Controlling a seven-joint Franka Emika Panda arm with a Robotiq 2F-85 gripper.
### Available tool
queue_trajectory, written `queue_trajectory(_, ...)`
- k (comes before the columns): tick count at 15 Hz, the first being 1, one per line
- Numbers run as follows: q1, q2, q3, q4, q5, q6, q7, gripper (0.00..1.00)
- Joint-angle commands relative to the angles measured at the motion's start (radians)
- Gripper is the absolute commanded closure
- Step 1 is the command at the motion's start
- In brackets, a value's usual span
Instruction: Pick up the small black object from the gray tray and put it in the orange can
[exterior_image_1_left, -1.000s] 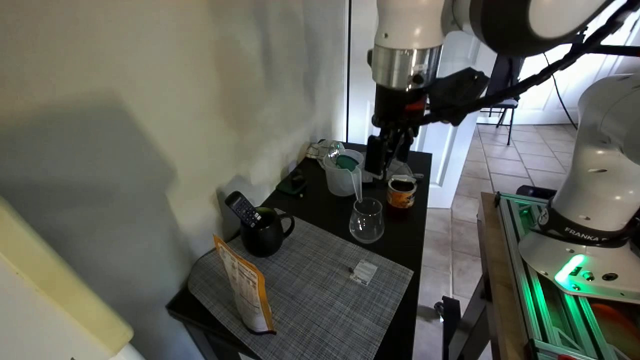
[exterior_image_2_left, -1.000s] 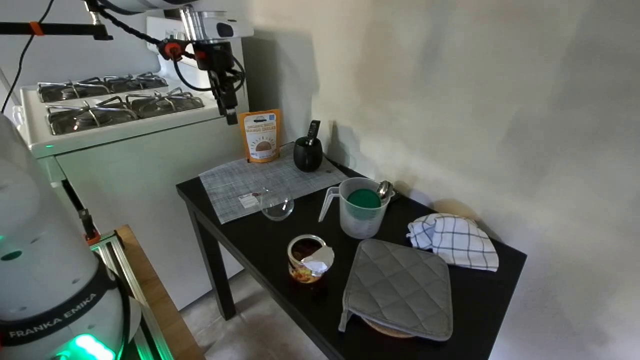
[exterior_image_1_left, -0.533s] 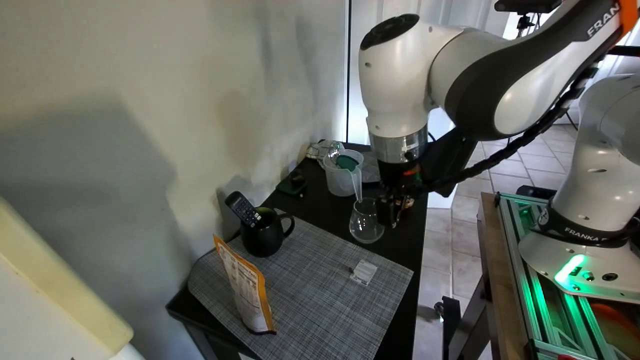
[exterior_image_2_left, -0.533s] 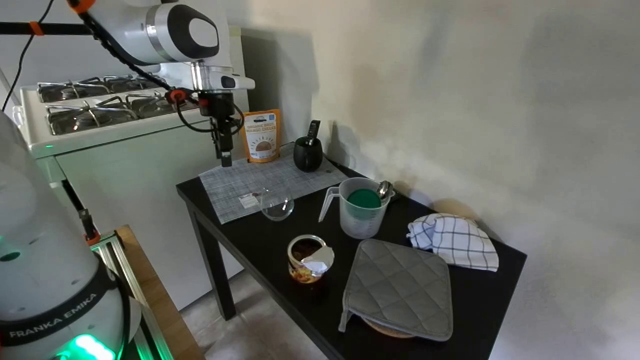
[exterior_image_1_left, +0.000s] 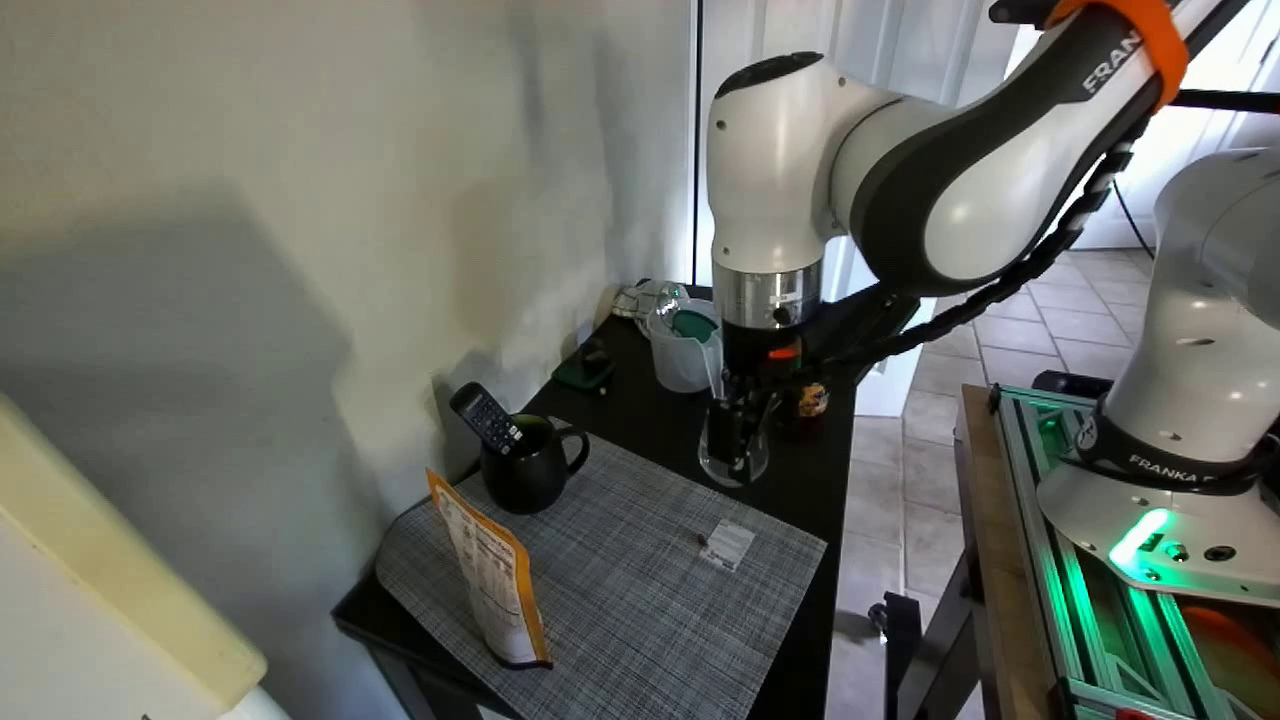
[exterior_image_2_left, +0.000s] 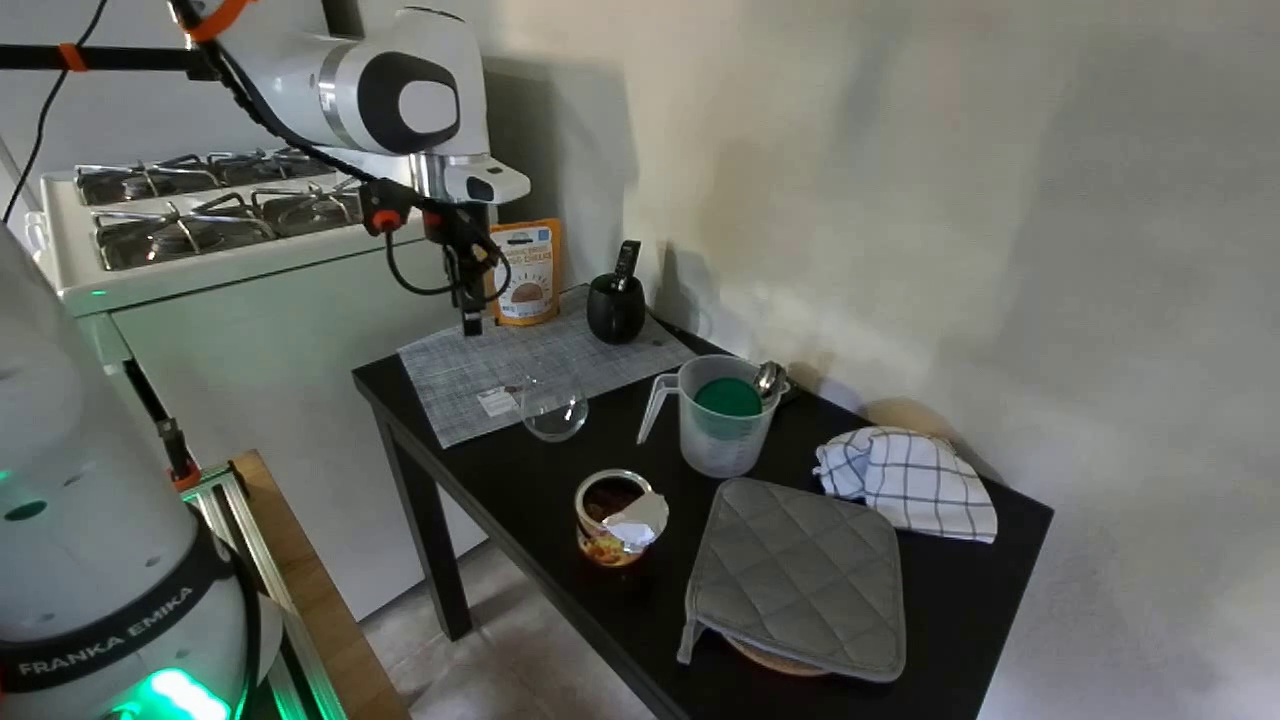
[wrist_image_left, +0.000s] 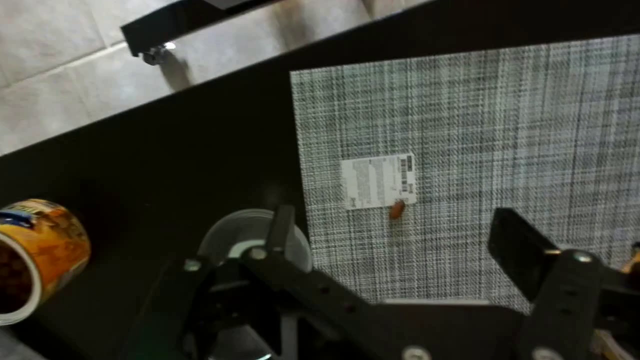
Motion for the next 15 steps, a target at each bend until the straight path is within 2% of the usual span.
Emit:
queue_trajectory(1,0.035,0.1,-0.048,-0.04,0.129,0.269,-0.023,0.0)
queue_trajectory(4,0.056,0.214,-0.048,-0.063,0.163,0.49,0.017,0.0)
queue_trajectory(7,0.109,0.287,-0.088,-0.082,0.074,0.581,0.142,0.0)
queue_trajectory(9,0.143,0.324,-0.131,-0.083,-0.003,0.575,0.254,0.0)
queue_trajectory(10,0.132,0.336,-0.103,-0.063,0.033,0.514,0.199,0.0)
queue_trajectory(11,0.134,0.306,-0.118,-0.076,0.074,0.531,0.113,0.0)
queue_trajectory(14,0.143,0.331,-0.119,-0.069,0.075,0.525,0.114,0.0)
queue_trajectory(15,0.179,0.318,-0.168,-0.07,0.028,0.506,0.167,0.0)
